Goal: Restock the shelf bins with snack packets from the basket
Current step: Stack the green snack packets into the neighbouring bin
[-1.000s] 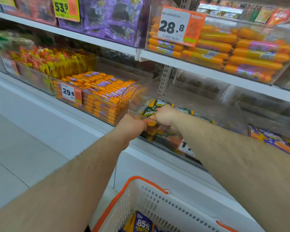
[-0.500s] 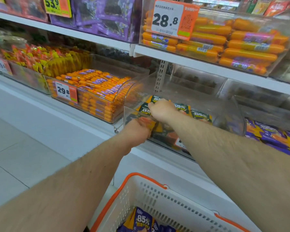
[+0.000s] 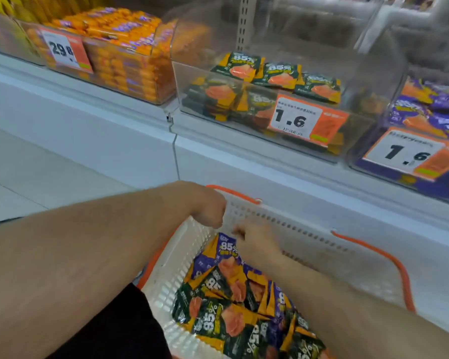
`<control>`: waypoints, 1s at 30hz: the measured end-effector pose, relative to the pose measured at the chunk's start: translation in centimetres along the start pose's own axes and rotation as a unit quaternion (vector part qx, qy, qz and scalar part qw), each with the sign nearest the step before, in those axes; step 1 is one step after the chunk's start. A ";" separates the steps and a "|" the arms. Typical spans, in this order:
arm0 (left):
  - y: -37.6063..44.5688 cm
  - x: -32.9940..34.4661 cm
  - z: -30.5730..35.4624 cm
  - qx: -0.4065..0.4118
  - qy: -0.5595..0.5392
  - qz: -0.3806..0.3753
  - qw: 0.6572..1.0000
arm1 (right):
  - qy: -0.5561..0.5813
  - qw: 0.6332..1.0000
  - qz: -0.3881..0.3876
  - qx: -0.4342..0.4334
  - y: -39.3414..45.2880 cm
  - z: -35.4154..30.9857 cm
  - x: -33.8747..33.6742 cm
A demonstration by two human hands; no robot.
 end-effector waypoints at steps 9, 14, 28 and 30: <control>2.4 2.6 0.9 0.017 0.078 -0.047 0.996 | -0.167 0.934 -0.301 0.097 -6.8 8.7 13.7; 3.0 2.8 1.4 0.035 0.096 -0.053 0.993 | -0.192 0.937 -0.280 0.083 -7.5 8.6 15.2; 1.3 0.5 1.3 0.011 0.053 -0.053 0.997 | 0.017 0.973 -0.179 0.148 -4.0 7.8 6.8; 0.6 -1.1 0.8 0.001 0.035 -0.021 0.999 | 0.025 0.984 -0.127 0.120 -3.3 5.6 2.8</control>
Point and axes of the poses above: each hand's wrist, its own y-axis towards the middle knuckle, its own x-axis out of the palm, z = x × y, the point moved 10 cm from there along y, towards the middle knuckle, and after that the axes turned 2 degrees about y, right-handed, at the moved point
